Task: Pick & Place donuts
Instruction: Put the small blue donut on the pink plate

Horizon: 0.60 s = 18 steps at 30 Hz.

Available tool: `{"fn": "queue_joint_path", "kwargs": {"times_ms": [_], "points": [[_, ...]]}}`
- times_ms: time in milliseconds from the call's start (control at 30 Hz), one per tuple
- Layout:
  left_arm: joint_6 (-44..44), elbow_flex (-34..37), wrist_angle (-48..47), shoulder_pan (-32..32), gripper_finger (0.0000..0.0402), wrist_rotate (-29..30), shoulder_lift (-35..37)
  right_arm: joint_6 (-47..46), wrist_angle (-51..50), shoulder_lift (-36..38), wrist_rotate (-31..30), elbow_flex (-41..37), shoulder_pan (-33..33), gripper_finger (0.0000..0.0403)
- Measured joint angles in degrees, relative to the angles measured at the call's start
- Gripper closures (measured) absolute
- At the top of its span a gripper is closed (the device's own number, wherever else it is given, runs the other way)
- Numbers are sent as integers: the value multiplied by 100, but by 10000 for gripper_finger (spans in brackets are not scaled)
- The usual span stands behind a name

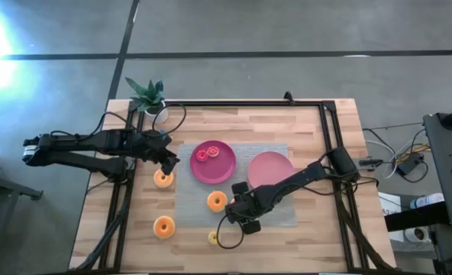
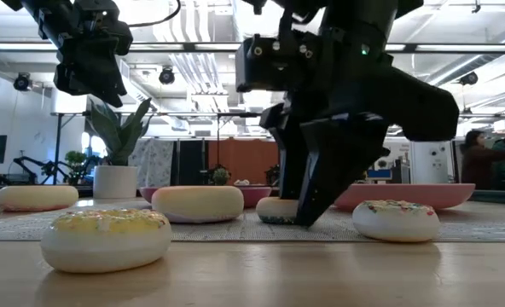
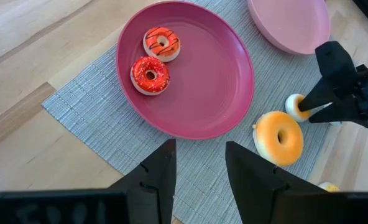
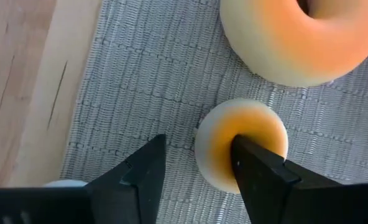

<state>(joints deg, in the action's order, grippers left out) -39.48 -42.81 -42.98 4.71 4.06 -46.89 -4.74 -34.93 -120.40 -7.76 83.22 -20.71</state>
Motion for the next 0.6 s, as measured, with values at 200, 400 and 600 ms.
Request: {"fn": "queue_joint_path", "kwargs": {"times_ms": [200, 400, 600], "points": [[2, 0, -2, 4, 289, 2, 0, -300, -41, -23, 14, 73, 25, 254], [95, 0, 0, 2, 289, 4, 0, -772, -76, 39, 73, 96, 124, 292], [103, 0, 0, 2, 289, 4, 0, -1156, 90, 41, 29, 5, 179, 345]]}}
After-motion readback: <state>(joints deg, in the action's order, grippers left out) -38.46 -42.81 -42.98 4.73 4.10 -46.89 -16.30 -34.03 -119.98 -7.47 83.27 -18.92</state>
